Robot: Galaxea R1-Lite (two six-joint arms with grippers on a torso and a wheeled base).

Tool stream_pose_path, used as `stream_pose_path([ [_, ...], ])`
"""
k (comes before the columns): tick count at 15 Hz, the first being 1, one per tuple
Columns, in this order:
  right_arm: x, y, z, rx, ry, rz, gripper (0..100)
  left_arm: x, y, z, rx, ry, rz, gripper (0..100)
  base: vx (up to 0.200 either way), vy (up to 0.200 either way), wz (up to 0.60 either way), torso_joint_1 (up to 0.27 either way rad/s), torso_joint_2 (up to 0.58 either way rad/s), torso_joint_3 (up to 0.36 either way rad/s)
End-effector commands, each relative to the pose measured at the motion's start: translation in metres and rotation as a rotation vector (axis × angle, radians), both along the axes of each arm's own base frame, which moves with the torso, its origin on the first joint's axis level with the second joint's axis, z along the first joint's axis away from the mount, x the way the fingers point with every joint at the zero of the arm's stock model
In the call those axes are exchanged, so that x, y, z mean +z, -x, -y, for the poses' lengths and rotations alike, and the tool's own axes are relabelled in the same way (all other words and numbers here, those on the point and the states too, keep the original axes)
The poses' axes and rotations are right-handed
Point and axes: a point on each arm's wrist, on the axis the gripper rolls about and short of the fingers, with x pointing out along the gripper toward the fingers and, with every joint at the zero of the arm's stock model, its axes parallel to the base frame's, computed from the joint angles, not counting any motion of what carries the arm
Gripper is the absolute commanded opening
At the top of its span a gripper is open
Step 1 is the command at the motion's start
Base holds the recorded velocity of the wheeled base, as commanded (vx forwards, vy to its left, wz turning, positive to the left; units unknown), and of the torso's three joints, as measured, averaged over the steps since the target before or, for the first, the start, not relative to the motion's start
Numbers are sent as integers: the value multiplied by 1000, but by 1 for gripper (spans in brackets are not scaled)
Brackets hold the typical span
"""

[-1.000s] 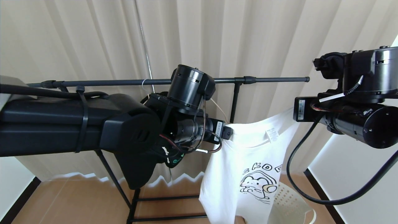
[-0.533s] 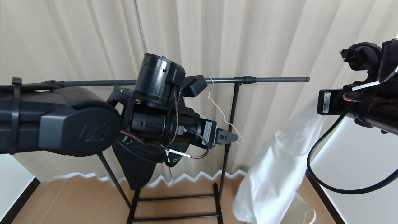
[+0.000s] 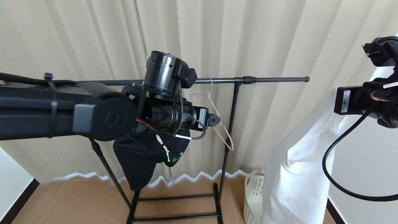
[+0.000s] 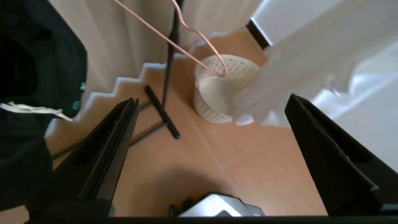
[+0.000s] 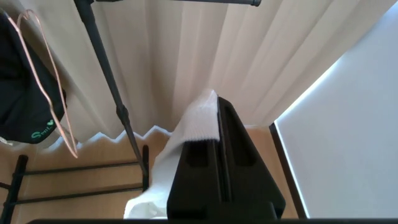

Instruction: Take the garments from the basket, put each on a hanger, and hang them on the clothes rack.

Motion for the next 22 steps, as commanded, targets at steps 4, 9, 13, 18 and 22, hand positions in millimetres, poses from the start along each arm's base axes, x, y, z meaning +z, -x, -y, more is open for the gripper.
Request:
stream_pose_path([
  [4, 0, 0, 0, -2, -1, 2, 0, -49, -70, 42, 160, -144, 80, 100, 0, 0, 0, 0, 0, 0],
  [9, -5, -4, -1, -2, 3, -15, 0, -74, -111, 57, 225, -146, 124, 100, 0, 0, 0, 0, 0, 0],
  [13, -8, -7, -2, -2, 7, -27, 0, -99, -121, 62, 226, -164, 110, 100, 0, 0, 0, 0, 0, 0],
  [18, -11, -7, -2, -2, 10, -36, 0, -124, -142, 54, 266, -140, 138, 100, 0, 0, 0, 0, 0, 0],
  [22, -12, -8, -3, -2, 11, -39, 0, -127, -147, 50, 276, -133, 146, 100, 0, 0, 0, 0, 0, 0],
])
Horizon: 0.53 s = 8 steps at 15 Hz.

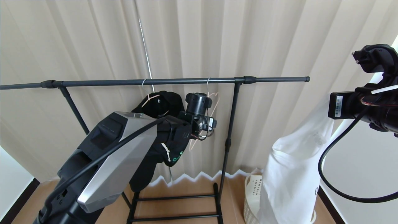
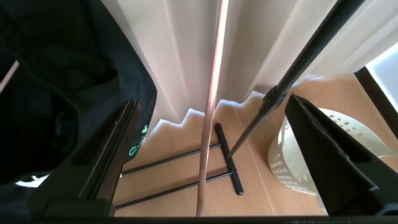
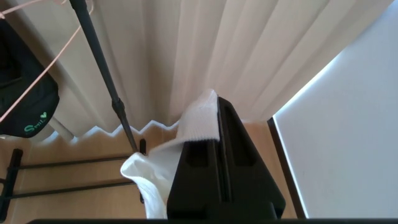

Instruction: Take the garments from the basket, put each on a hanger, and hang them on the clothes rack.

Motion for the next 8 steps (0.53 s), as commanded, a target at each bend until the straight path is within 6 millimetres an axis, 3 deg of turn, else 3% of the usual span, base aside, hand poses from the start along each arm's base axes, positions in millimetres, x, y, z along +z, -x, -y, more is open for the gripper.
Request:
stream_pose_path([
  [1, -1, -1, 0, 0, 1, -4, 0, -4, -3, -3, 7, 1, -2, 100, 0, 0, 0, 0, 0, 0],
  [4, -3, 0, -1, 1, 3, -8, 0, -10, -5, -3, 9, -2, -8, 100, 0, 0, 0, 0, 0, 0],
  [5, -3, 0, -1, 1, 3, -10, 0, -10, -5, -4, 10, -2, -8, 0, 0, 0, 0, 0, 0, 0],
  [8, -4, 0, -1, 3, 4, -11, 0, -10, -7, -6, 17, -2, -9, 0, 0, 0, 0, 0, 0, 0],
])
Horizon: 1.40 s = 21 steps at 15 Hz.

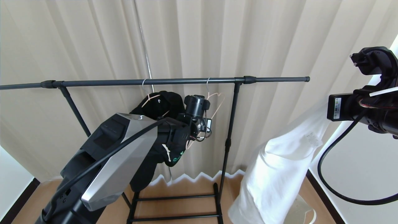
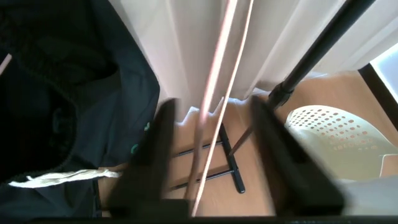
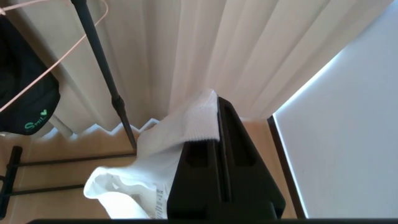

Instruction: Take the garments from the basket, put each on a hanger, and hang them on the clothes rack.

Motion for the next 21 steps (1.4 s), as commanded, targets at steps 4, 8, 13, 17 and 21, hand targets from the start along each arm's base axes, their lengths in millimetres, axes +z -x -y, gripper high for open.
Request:
stream_pose_path([
  [4, -1, 0, 0, 0, 1, -2, 0, 4, -2, -4, 11, 4, 7, 0, 0, 0, 0, 0, 0, 0],
  [8, 0, 0, 0, 0, 0, 1, 0, 21, 2, -5, 9, 25, 35, 0, 0, 0, 0, 0, 0, 0],
  [13, 0, 1, 0, 0, -1, 2, 0, 45, 9, -5, 5, 49, 71, 0, 0, 0, 0, 0, 0, 0],
  [17, 1, 1, 0, 0, -1, 3, 0, 55, 16, -8, 4, 47, 72, 0, 0, 0, 0, 0, 0, 0],
  [21, 0, 1, 0, 0, -1, 2, 0, 67, 26, -15, -2, 35, 67, 0, 0, 0, 0, 0, 0, 0],
])
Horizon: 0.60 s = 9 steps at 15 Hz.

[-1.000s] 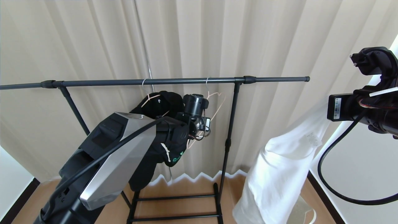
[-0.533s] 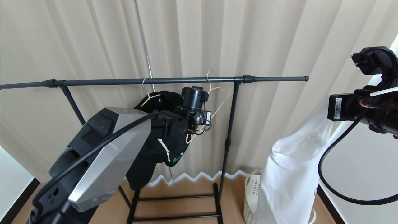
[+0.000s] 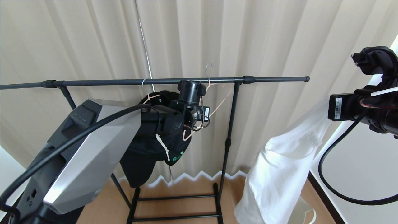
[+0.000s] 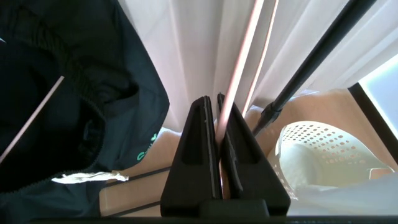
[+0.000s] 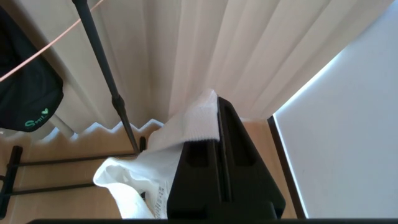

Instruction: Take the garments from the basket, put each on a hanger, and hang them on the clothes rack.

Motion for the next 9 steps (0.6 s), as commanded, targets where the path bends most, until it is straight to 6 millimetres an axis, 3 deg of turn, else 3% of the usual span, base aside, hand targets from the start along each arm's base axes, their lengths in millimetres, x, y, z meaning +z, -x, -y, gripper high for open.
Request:
stream_pose_path([
  [1, 0, 0, 0, 1, 0, 0, 0, 13, 7, -4, -5, -2, 13, 0, 0, 0, 0, 0, 0, 0],
  [5, 1, 0, 0, 1, -1, 3, 0, 19, 18, -5, -27, -31, 10, 0, 0, 0, 0, 0, 0, 0],
  [9, 2, 1, 0, 1, -3, 7, 0, 35, 46, -20, -35, -43, -11, 0, 0, 0, 0, 0, 0, 0],
])
